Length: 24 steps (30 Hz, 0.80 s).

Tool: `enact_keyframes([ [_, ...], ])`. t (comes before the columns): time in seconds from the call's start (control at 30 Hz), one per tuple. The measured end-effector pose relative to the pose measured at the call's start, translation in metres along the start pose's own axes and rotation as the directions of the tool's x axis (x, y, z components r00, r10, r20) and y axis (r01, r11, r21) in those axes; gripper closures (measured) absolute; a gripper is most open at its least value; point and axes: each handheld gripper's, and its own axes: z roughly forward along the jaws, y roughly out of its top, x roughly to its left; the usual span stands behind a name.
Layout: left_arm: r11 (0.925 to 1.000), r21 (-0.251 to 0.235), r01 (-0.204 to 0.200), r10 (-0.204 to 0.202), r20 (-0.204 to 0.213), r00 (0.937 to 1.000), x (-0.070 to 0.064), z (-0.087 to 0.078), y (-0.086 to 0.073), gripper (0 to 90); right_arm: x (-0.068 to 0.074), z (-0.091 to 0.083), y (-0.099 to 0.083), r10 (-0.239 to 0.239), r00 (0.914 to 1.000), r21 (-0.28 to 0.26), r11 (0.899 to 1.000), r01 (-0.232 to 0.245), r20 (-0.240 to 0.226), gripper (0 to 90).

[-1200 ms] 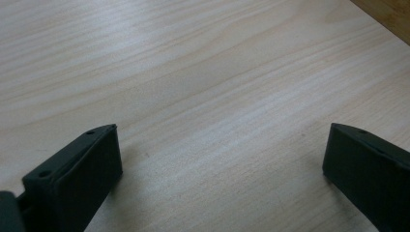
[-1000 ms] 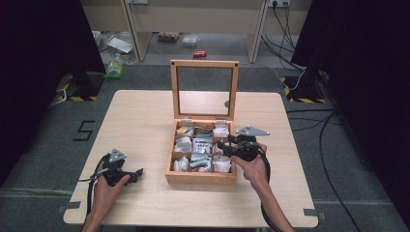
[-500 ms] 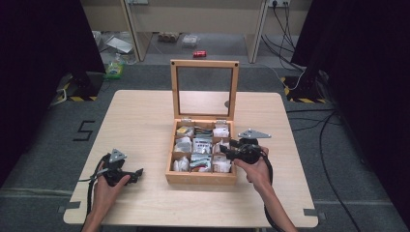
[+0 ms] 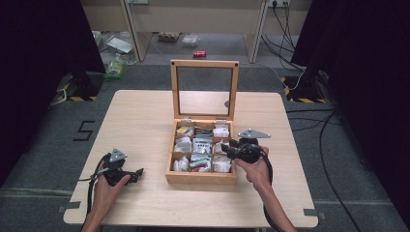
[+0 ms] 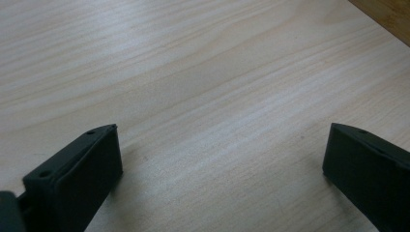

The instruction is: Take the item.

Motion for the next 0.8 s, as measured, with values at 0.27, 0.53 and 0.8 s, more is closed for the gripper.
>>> enact_keyframes([
  [0.27,1.0000,-0.002,-0.002,0.002,0.002,1.0000,-0.001,0.000,0.000,0.1,-0.001,0.004,-0.001,0.001,0.9999,0.001,1.000,-0.001,0.017,59.1],
  [0.53,1.0000,-0.002,-0.001,0.001,0.002,1.0000,-0.001,0.000,0.000,0.1,0.004,0.013,-0.002,-0.006,0.9999,0.014,1.000,0.006,0.012,63.5],
  [0.8,1.0000,-0.002,-0.001,0.001,0.002,1.0000,-0.001,0.000,0.000,0.1,0.006,0.028,-0.001,0.012,0.9999,0.030,0.999,-0.012,0.012,74.0],
])
